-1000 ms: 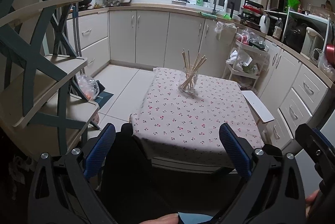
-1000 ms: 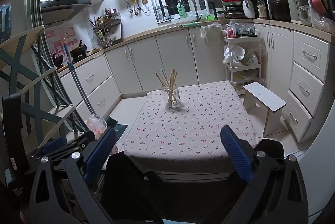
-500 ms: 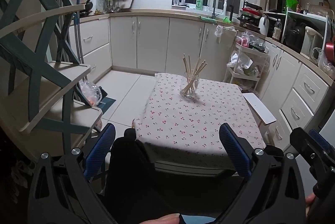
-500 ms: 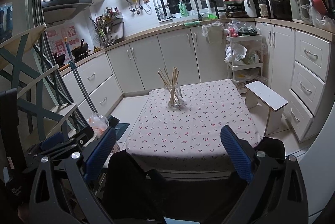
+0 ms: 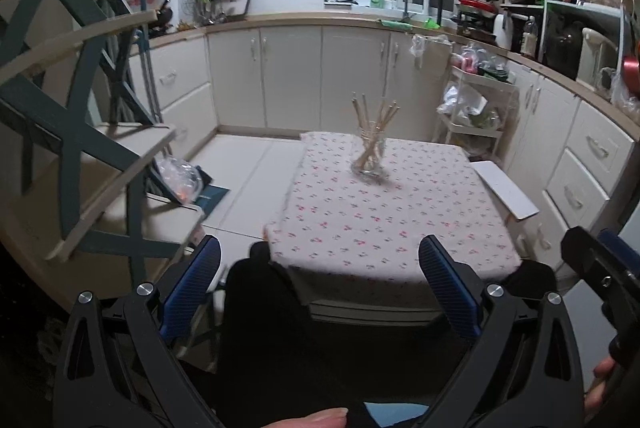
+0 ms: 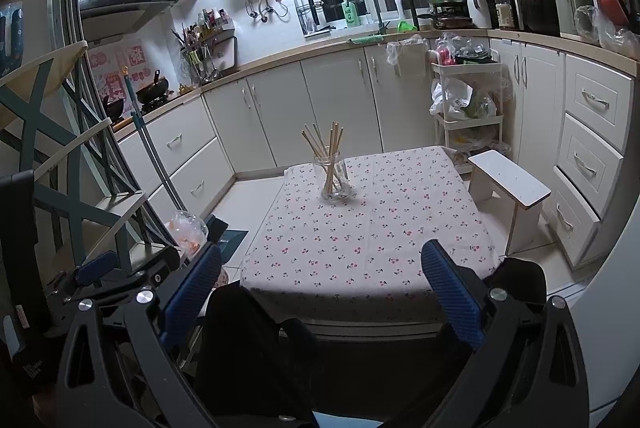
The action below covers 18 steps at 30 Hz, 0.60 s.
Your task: Organize utensils
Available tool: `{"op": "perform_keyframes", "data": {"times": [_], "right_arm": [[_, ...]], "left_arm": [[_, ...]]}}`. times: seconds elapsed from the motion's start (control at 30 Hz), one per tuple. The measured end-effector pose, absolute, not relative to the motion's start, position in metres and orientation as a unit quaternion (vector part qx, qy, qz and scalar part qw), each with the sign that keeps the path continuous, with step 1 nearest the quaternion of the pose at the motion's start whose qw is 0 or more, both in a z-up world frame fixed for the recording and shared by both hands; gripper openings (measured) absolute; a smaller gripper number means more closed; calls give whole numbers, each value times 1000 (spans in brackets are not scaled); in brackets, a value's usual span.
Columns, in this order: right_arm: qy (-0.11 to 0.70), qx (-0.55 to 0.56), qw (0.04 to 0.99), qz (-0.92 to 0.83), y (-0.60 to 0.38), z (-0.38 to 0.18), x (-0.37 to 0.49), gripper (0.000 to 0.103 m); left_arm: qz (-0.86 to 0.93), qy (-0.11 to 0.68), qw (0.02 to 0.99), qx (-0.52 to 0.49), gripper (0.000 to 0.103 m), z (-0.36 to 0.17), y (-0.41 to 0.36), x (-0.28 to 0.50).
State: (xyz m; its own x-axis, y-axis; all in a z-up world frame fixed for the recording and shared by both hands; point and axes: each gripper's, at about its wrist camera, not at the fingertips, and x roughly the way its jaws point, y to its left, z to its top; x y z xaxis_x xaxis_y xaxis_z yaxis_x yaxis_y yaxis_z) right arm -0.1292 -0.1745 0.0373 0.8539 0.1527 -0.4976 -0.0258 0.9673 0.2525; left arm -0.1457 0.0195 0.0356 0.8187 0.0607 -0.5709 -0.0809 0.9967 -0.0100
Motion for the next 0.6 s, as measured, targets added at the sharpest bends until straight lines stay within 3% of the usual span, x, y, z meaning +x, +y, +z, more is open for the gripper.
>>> {"op": "perform_keyframes", "data": {"times": [0.6], "right_arm": [[269,118,955,48,-174,36,-129,96]], "left_arm": [[48,300,952,-29,95,36,27,-146]]}}
